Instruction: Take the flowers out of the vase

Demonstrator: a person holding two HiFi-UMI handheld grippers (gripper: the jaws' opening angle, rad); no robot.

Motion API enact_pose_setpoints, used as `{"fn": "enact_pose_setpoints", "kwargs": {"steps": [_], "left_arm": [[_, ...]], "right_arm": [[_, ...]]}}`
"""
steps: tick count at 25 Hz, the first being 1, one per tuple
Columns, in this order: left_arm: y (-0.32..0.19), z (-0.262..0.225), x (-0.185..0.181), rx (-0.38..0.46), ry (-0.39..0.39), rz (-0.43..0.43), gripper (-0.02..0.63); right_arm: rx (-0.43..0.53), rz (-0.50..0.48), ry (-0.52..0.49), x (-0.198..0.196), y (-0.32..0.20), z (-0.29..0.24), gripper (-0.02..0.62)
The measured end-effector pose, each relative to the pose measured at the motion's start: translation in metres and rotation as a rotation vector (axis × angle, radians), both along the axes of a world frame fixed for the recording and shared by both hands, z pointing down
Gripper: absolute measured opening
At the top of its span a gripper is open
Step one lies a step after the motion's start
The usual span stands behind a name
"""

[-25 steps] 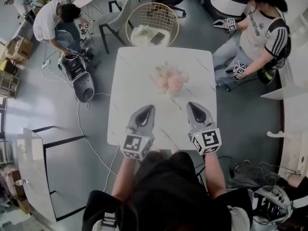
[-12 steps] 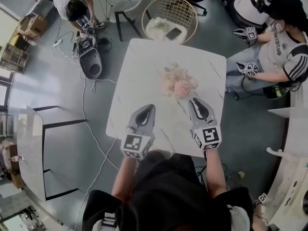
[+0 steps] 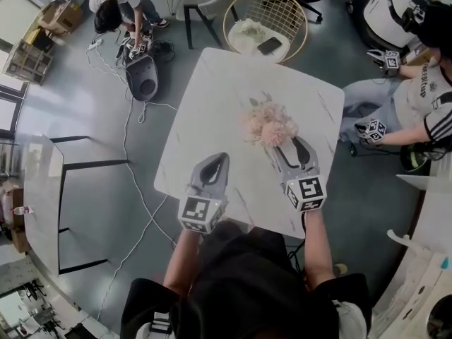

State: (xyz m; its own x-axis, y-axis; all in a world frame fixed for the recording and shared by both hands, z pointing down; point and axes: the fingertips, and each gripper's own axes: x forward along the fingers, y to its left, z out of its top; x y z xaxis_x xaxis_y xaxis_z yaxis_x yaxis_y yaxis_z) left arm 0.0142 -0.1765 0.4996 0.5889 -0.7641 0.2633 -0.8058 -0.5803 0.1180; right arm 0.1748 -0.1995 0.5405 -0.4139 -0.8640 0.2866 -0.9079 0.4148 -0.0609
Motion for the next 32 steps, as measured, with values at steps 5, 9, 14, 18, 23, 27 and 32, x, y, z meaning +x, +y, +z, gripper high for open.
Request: {"fn": "enact_pose_setpoints", "kwargs": {"steps": [5, 9, 14, 18, 23, 27, 32], "left_arm": [[-0.001, 0.002, -0.005, -0.004, -0.011, -0.039, 0.008], [-0.003, 0.003, -0.013, -0.009, -0.018, -0.071, 0.008], [-0.007, 0.006, -0.020, -0.018, -0.025, -0.105, 0.008], [-0.012, 0.007, -0.021, -0.023, -0.020, -0.121, 0.008], [-0.014, 0.010, -0.021, -0.030, -0.020, -0.131, 0.008], [-0.019, 0.015, -0.020, -0.034, -0.021, -0.133, 0.008], [-0.024, 0.016, -0.020, -0.035, -0.019, -0.130, 0.008]], "right_arm": [[-0.014, -0.018, -0.023, 0.000, -0.014, 0.005, 0.238], [-0.021, -0.027, -0.033, -0.002, -0.025, 0.006, 0.238], [-0.039, -0.049, -0.034, -0.005, -0.037, 0.011, 0.238], [-0.046, -0.057, -0.040, -0.006, -0.045, 0.013, 0.238], [-0.040, -0.092, -0.032, -0.010, -0.047, 0.015, 0.238], [-0.032, -0.108, -0.031, -0.010, -0.050, 0.017, 0.232], [-0.022, -0.105, -0.022, -0.010, -0.054, 0.017, 0.188]]}}
